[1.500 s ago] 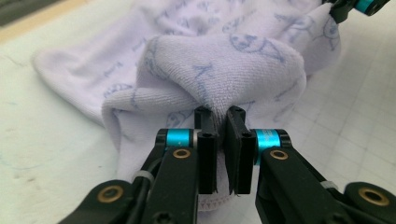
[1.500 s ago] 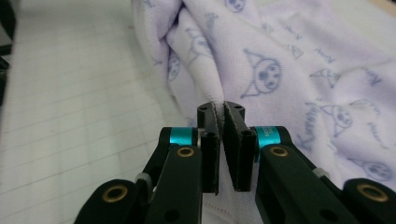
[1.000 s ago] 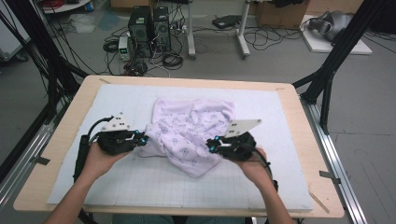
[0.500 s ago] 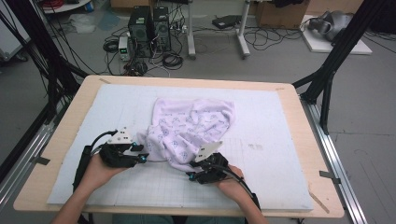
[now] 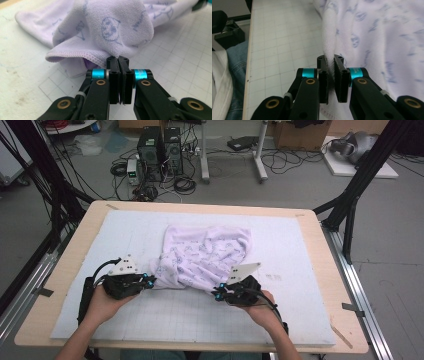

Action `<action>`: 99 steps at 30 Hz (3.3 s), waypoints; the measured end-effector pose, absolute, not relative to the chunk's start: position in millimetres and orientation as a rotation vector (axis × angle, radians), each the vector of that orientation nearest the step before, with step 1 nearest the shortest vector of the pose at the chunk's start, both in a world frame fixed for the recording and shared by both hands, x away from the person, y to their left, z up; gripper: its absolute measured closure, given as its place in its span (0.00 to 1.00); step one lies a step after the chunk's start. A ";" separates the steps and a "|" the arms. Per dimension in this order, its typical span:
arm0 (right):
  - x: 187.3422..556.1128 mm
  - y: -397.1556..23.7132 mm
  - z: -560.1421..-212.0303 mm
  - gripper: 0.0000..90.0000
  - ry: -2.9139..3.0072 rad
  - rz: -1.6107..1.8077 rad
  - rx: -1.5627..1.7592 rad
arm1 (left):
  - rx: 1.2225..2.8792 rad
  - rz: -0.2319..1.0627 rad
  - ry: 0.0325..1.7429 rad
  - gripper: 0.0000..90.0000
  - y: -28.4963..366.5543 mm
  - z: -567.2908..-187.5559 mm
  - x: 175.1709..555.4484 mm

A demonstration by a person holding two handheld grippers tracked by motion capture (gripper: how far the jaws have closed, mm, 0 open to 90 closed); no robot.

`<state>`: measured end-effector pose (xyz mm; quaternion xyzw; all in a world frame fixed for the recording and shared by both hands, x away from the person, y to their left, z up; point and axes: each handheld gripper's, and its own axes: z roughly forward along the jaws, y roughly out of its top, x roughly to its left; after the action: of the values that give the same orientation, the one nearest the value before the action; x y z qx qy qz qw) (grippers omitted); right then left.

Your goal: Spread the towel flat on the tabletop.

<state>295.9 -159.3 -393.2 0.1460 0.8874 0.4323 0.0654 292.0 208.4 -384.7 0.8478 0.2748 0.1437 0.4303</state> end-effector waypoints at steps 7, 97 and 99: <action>290.6 -194.3 -353.1 0.93 2.557 1.367 0.461 | 2.034 0.408 0.687 0.98 219.2 -359.1 288.1; 250.5 -206.4 -372.2 0.70 2.598 1.326 0.411 | 2.144 0.314 0.531 0.54 205.3 -375.1 246.9; 257.1 -205.2 -379.4 0.69 2.612 1.292 0.436 | 2.162 0.308 0.586 0.54 205.8 -391.4 262.2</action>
<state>257.1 -205.2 -379.4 0.1471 0.8823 0.4365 0.0974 262.2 205.8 -391.4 0.8649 0.2344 0.1231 0.4264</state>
